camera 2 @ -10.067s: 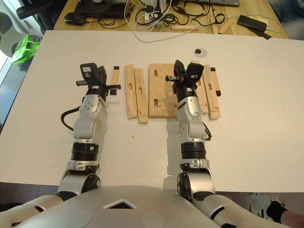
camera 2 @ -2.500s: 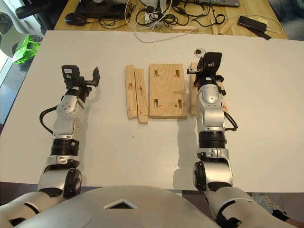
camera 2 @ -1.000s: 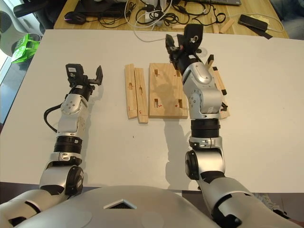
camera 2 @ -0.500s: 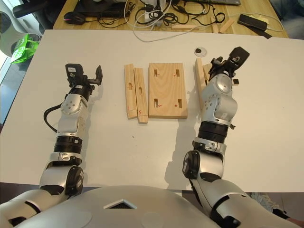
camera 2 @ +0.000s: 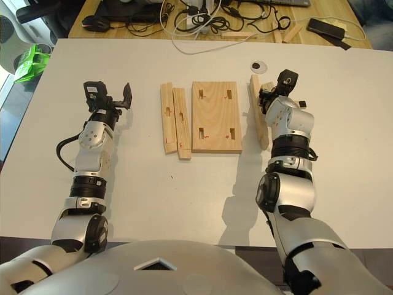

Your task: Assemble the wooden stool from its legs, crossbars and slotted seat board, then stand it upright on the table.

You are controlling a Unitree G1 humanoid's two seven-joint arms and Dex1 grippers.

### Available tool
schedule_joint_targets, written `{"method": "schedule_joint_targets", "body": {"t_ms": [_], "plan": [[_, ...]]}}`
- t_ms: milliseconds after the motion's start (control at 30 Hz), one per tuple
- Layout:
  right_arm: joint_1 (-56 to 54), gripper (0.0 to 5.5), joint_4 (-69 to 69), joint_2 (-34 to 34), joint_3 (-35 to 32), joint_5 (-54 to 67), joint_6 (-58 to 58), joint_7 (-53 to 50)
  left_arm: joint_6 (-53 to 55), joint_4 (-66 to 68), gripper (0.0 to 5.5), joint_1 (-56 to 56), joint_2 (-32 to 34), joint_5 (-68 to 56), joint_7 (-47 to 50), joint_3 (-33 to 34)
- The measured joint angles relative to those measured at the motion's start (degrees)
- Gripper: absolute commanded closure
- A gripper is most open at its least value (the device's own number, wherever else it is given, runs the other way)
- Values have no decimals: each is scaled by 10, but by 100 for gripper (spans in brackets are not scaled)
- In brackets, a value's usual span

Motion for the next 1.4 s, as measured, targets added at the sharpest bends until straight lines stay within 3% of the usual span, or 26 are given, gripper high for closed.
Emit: {"method": "schedule_joint_targets", "body": {"t_ms": [167,533,700,1400], "plan": [[-8,358,6,-3,26,-19,-41,9,0,0,122,0,0,3,1,-1],[-36,194,52,-2,28,-16,-39,33,0,-1,122,0,-1,4,0,-2],[-38,194,82,-2,28,-14,-39,52,0,-1,122,0,-1,4,1,-2],[-33,538,40,15,20,10,-21,47,-1,4,122,-6,-5,4,1,0]]}}
